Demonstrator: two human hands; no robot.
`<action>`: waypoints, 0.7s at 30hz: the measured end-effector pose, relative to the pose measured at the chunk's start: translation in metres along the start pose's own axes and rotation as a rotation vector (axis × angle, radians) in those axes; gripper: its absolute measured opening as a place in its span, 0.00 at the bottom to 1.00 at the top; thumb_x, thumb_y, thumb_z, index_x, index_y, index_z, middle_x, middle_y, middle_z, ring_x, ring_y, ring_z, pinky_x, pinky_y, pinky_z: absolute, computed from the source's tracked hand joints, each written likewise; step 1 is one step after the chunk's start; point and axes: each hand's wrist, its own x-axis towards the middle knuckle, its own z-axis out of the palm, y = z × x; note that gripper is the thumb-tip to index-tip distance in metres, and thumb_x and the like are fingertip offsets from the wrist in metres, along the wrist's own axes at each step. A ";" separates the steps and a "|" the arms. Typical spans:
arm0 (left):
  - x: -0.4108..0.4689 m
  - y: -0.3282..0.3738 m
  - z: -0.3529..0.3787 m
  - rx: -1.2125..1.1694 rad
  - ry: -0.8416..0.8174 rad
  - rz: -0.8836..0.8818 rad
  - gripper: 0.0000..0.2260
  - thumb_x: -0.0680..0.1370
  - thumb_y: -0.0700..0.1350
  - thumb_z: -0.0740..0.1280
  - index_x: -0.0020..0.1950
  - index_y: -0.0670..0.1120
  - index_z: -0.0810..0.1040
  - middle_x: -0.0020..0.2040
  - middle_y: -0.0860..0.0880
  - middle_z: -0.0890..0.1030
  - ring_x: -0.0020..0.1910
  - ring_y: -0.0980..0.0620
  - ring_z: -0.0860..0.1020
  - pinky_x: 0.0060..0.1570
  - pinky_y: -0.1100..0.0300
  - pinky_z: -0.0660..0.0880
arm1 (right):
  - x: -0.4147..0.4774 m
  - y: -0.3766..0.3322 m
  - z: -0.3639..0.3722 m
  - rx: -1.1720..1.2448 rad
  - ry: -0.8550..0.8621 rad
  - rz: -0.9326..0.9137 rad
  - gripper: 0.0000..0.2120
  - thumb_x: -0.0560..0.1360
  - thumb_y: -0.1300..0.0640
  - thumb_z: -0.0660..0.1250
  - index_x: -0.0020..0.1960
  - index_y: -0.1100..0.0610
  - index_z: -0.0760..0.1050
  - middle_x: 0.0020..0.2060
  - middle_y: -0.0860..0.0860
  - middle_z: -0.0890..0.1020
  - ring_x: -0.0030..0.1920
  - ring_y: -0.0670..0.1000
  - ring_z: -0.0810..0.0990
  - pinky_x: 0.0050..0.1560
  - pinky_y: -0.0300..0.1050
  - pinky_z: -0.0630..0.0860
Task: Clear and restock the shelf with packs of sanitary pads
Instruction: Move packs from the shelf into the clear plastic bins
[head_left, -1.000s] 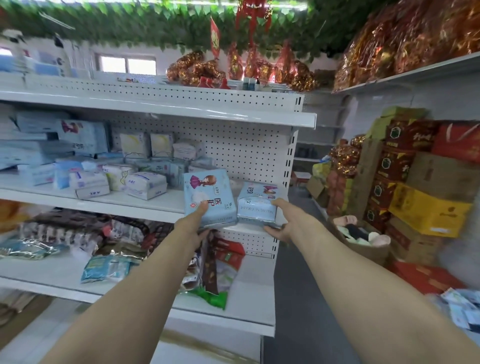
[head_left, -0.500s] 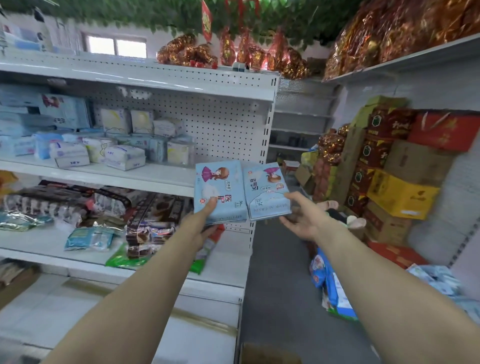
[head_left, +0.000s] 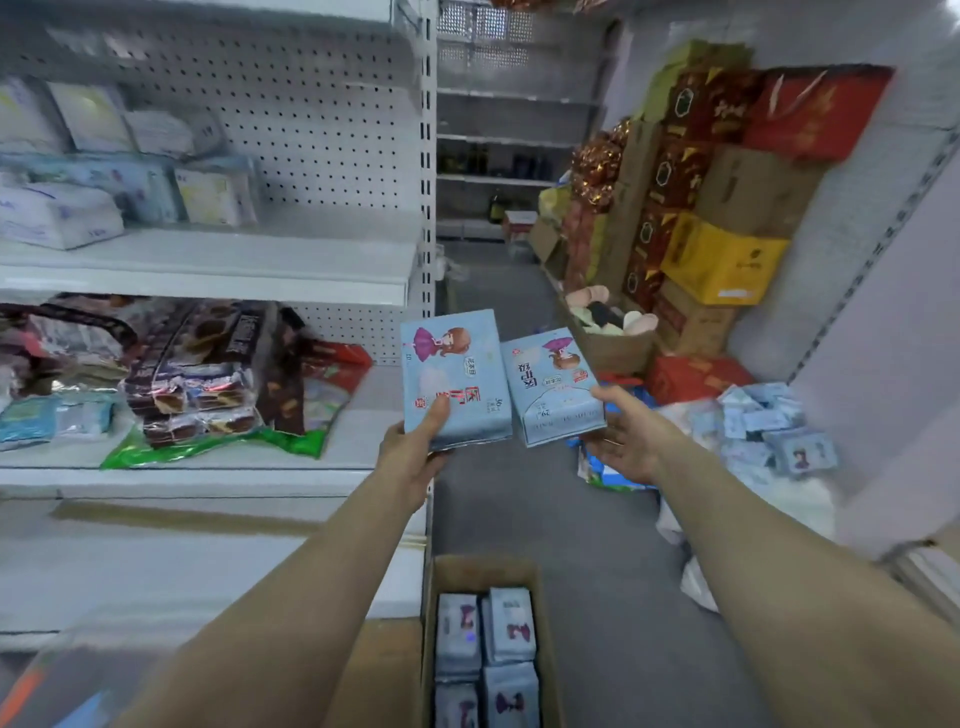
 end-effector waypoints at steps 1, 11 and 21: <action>0.003 -0.011 -0.001 0.015 0.009 -0.027 0.10 0.76 0.47 0.73 0.52 0.44 0.76 0.49 0.47 0.82 0.47 0.51 0.81 0.43 0.58 0.78 | 0.003 0.012 -0.005 0.008 0.026 0.006 0.21 0.72 0.48 0.75 0.57 0.62 0.79 0.45 0.56 0.83 0.48 0.55 0.81 0.55 0.48 0.78; 0.041 -0.119 -0.039 0.076 0.084 -0.347 0.19 0.74 0.49 0.75 0.60 0.41 0.77 0.54 0.43 0.84 0.49 0.48 0.83 0.35 0.61 0.81 | 0.044 0.131 -0.035 0.080 0.158 0.217 0.05 0.78 0.56 0.69 0.50 0.57 0.80 0.37 0.51 0.83 0.41 0.48 0.78 0.42 0.38 0.74; 0.094 -0.249 -0.115 0.202 0.225 -0.590 0.25 0.69 0.51 0.78 0.63 0.44 0.77 0.56 0.43 0.84 0.51 0.44 0.84 0.36 0.57 0.82 | 0.107 0.286 -0.051 0.143 0.238 0.452 0.12 0.77 0.55 0.72 0.57 0.62 0.81 0.46 0.56 0.87 0.43 0.49 0.86 0.34 0.38 0.79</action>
